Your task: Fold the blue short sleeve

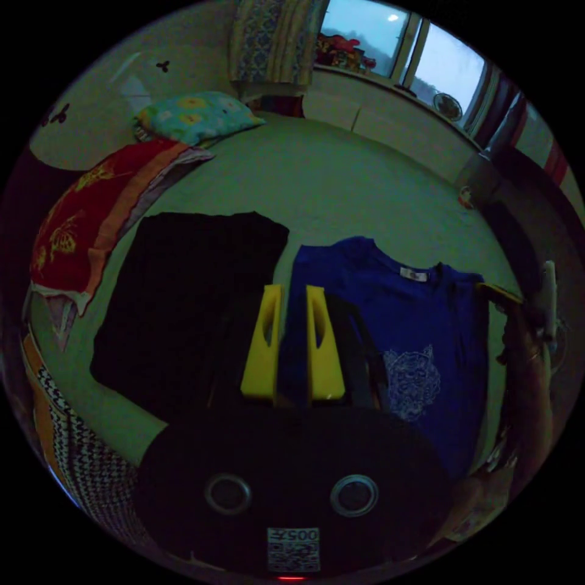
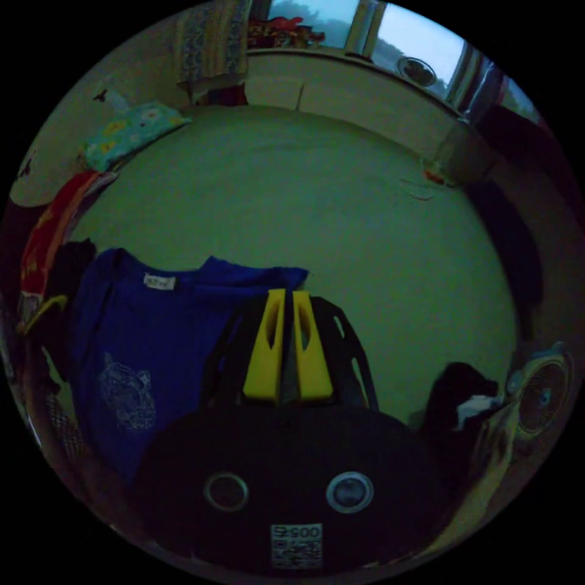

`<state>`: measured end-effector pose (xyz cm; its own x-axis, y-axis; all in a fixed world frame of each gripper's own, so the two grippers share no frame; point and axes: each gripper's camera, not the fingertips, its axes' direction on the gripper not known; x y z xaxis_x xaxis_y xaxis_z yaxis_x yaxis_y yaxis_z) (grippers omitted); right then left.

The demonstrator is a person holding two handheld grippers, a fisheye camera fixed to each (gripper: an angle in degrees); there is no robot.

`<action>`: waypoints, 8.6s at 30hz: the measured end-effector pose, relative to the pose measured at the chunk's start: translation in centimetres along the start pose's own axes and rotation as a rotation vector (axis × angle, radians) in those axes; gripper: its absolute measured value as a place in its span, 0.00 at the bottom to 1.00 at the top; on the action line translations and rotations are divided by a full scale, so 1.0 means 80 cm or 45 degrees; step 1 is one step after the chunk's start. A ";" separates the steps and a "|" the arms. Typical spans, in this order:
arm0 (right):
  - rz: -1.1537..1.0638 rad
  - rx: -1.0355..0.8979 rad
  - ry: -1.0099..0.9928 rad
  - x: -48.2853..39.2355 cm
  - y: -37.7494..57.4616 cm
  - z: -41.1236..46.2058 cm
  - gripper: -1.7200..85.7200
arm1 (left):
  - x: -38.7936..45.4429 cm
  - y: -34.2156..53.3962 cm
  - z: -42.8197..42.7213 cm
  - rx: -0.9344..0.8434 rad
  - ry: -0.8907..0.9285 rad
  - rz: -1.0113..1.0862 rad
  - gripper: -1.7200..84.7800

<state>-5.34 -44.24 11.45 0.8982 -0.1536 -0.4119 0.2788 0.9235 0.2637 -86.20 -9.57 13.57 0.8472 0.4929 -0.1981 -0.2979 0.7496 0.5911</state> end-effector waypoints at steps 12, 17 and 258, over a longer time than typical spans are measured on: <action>0.189 0.051 0.399 -0.066 -0.164 0.090 0.10 | -0.010 -0.070 0.090 0.029 0.082 0.061 0.11; -0.069 0.074 -0.148 -0.191 -0.177 0.126 0.14 | -0.020 -0.095 0.132 0.022 0.120 0.066 0.11; -0.039 -0.260 -0.147 0.241 1.147 -0.863 0.06 | 0.104 0.543 -0.432 -0.328 -0.035 0.252 0.04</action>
<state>14.09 61.80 -32.52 0.9267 -0.2110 -0.3111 0.2425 0.9679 0.0660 -107.30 42.35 10.56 0.7721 0.6310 -0.0757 -0.5569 0.7291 0.3978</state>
